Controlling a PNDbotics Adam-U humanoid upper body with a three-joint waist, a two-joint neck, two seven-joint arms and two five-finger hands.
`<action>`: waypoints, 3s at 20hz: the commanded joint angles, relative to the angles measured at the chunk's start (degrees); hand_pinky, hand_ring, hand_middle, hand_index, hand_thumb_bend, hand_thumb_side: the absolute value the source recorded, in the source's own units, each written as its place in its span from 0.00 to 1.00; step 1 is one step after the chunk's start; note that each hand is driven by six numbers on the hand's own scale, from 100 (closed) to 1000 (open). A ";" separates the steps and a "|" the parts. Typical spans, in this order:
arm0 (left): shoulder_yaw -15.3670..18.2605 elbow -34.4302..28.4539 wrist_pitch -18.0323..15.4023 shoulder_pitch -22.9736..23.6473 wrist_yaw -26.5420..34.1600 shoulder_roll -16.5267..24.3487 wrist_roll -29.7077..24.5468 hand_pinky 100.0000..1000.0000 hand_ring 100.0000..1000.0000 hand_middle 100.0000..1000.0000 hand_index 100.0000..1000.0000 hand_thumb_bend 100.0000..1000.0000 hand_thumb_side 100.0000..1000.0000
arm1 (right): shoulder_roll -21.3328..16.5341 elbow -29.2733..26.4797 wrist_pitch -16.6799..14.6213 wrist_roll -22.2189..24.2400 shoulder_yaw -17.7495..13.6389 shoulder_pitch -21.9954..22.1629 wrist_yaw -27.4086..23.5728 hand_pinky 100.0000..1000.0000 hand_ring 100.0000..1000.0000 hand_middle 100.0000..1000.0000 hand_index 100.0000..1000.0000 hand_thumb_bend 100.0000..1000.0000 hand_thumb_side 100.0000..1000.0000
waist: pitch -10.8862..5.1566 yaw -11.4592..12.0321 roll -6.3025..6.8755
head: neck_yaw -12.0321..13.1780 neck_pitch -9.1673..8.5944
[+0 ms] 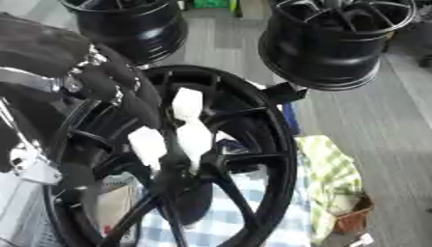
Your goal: Pull the pin out of the wheel hub.
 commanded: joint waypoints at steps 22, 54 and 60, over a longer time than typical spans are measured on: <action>-0.97 -0.26 -7.54 3.73 -10.55 2.02 -0.88 0.92 0.92 0.82 0.91 0.33 0.17 | -0.06 -0.37 -0.18 -1.27 -0.34 0.06 -0.04 0.73 0.63 0.63 0.74 0.00 0.22 | -0.53 -0.23 -0.06 | -0.59 -1.74; 4.61 0.45 2.40 9.14 -8.43 -0.39 -0.60 0.88 0.88 0.72 0.86 0.38 0.39 | 1.19 0.09 -0.79 -2.79 -1.05 0.61 -0.96 0.73 0.62 0.62 0.74 0.00 0.24 | -0.33 -0.58 -0.34 | -1.47 0.57; 3.75 4.03 1.12 7.33 -8.44 -1.63 -0.87 0.88 0.88 0.75 0.89 0.37 0.35 | 1.50 0.30 -0.96 -2.96 -1.20 0.41 -1.12 0.73 0.62 0.62 0.74 0.00 0.25 | -0.44 -0.56 -0.35 | -0.91 1.06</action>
